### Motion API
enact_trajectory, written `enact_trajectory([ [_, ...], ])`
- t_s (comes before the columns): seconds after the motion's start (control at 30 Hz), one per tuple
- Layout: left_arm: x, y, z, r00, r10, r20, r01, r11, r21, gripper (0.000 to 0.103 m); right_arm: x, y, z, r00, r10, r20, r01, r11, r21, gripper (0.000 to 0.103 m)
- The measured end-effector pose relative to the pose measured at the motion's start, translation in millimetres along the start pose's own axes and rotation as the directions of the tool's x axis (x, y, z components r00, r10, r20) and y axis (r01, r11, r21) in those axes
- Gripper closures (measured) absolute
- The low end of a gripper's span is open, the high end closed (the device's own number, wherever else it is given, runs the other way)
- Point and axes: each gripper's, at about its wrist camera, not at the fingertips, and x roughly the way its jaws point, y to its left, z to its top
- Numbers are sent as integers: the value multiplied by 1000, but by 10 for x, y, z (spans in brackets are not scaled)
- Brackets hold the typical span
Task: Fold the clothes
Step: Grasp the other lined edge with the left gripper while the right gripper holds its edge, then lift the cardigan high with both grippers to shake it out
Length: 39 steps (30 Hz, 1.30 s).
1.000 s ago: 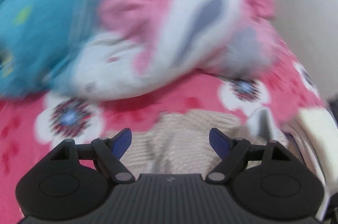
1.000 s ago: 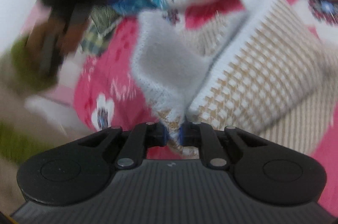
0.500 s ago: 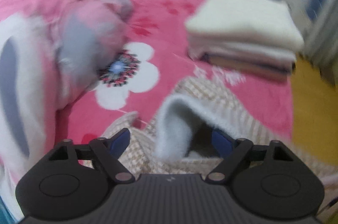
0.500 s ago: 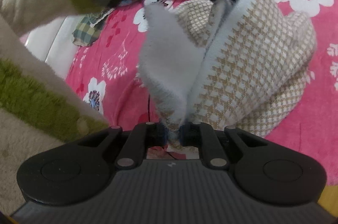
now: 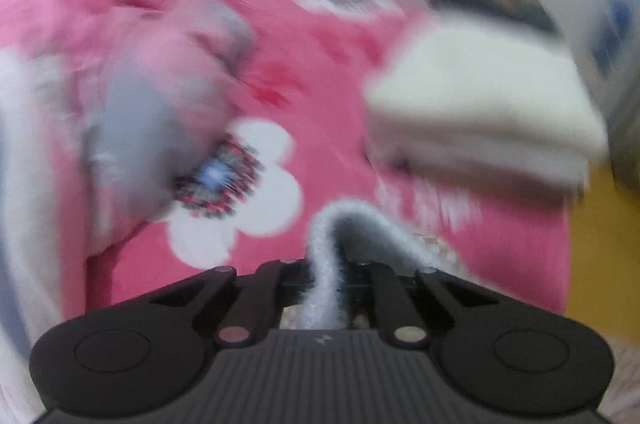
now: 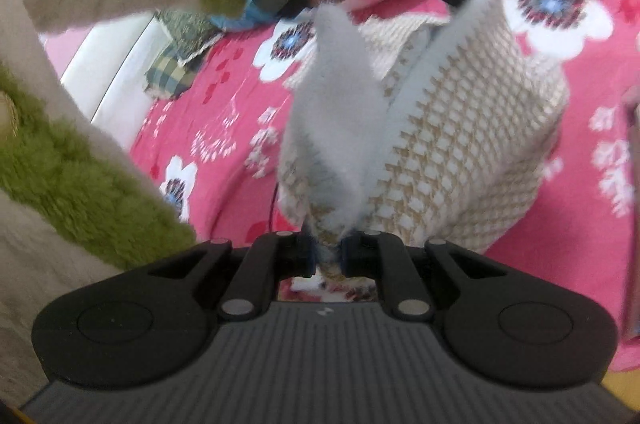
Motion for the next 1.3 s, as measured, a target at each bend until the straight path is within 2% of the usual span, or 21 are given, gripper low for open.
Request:
enact_trajectory([
  [0.1,-96,83,99,998,28,48,-23,995,-97,98,-231,-26,149,997,-12,71,13,1000,-25,94],
  [0.13,-267,140,115,995,63,80,-50,988,-148,98,-323,-11,230,995,-2,98,6,999,-45,94],
  [0.2,-706,275,134,977,154,149,-111,959,-262,98,-506,18,391,988,19,153,-6,996,-85,95],
  [0.27,-1230,374,113,943,248,220,-155,916,-370,98,-689,47,552,978,41,206,-15,992,-126,95],
  [0.37,-1975,437,51,873,377,309,-199,855,-479,98,-982,184,812,953,93,287,-35,979,-202,95],
  [0.47,-2658,405,-4,795,459,396,-208,820,-534,98,-1279,368,1017,923,133,362,-30,961,-276,96],
  [0.6,-3396,260,-93,701,501,508,-198,820,-537,98,-1687,701,1190,869,153,470,19,940,-341,96],
  [0.73,-4108,102,-176,597,526,606,-190,827,-529,98,-2051,1024,1263,803,167,572,73,925,-373,96],
  [0.83,-4501,-31,-245,547,531,647,-191,832,-521,98,-2267,1235,1283,764,190,617,74,924,-376,96],
  [0.97,-4920,-249,-426,501,538,678,-187,832,-522,98,-2556,1596,1208,716,226,660,79,913,-400,96],
  [1.07,-5227,-416,-571,471,540,697,-179,833,-524,98,-2738,1884,1033,690,254,677,93,897,-431,96],
  [1.13,-5409,-539,-679,466,536,704,-175,836,-520,98,-2857,2057,910,677,273,683,96,888,-450,96],
  [1.23,-5643,-704,-845,468,531,706,-172,839,-517,98,-3006,2226,702,658,293,693,92,883,-460,96],
  [1.3,-5724,-800,-953,477,532,700,-175,838,-517,98,-3046,2259,596,650,298,699,74,890,-449,96],
])
